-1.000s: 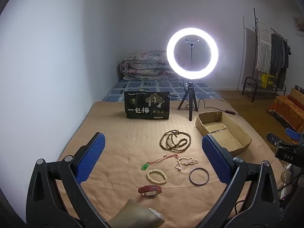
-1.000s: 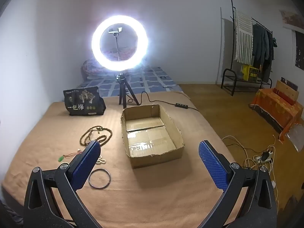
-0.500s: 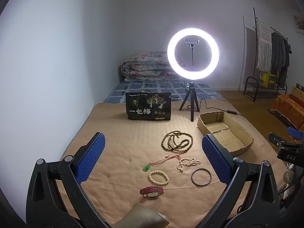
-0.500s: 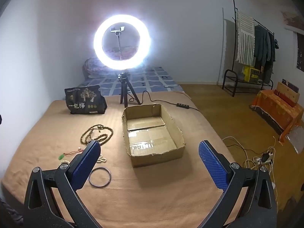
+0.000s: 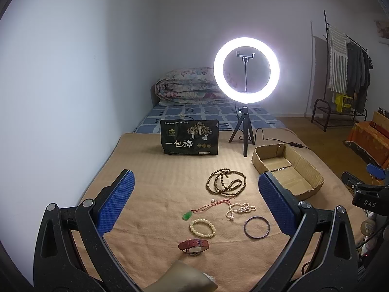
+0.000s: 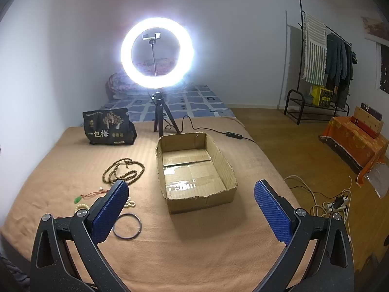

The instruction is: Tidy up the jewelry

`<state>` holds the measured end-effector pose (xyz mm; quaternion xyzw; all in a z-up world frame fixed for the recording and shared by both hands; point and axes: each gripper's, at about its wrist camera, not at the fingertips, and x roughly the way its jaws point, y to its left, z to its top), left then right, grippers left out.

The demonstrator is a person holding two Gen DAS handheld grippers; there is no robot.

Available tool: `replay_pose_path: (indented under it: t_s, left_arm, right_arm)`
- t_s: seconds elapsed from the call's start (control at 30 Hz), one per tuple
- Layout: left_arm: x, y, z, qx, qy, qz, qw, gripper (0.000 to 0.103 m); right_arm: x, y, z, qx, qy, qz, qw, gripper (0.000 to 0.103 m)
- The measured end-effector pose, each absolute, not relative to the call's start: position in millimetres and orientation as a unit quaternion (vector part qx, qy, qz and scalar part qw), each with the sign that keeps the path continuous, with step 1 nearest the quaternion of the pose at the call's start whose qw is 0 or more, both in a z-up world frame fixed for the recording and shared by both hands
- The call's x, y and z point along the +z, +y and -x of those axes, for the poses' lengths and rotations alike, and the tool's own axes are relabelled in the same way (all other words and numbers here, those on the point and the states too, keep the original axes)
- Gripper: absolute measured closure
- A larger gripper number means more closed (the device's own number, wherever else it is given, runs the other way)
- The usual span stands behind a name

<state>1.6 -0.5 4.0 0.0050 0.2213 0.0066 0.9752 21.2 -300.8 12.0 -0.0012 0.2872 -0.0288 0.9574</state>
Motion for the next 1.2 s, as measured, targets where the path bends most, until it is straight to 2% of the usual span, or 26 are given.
replay_pose_path:
  t_s: [1.2]
  left_arm:
    - [6.7,2.2,-1.8,0.007,0.218,-0.006,0.976,0.000]
  right_arm:
    - [9.8,-299.3,-20.1,-0.024,0.291,0.007,0.956,0.000]
